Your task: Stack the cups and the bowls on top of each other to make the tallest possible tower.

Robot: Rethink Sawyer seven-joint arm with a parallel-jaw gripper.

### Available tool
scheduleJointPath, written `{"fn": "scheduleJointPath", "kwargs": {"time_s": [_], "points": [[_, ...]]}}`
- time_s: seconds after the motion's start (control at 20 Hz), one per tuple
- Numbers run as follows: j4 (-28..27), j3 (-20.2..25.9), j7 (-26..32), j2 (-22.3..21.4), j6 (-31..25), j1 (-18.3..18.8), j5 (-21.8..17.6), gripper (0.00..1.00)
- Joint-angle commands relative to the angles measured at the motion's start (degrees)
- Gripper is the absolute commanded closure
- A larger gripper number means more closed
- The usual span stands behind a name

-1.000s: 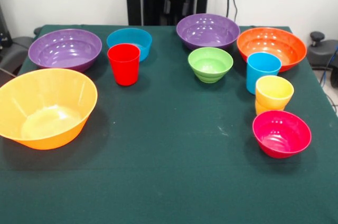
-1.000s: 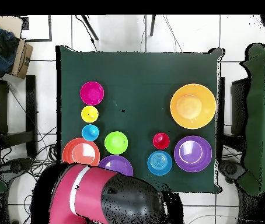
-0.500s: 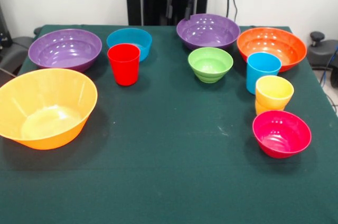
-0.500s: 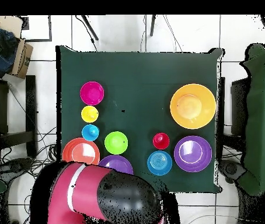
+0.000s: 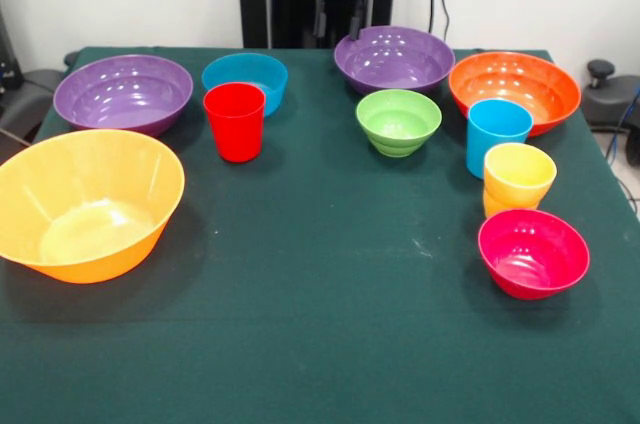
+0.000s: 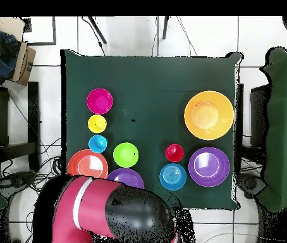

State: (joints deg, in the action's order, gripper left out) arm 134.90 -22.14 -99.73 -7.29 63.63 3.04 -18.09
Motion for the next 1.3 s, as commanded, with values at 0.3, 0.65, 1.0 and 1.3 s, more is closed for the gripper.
{"fn": "scheduleJointPath", "kwargs": {"time_s": [0.3,0.65,1.0,1.3], "points": [[0.17,3.21,-7.18,9.23,-14.62,-1.51,-0.33,0.0],[-1.45,3.97,-7.47,9.97,-14.97,-1.02,-0.48,0.0],[-2.56,4.29,-6.79,9.0,-17.13,-0.24,-1.26,0.0],[-3.03,4.4,-6.76,9.06,-17.27,-0.48,-0.91,0.0]]}}
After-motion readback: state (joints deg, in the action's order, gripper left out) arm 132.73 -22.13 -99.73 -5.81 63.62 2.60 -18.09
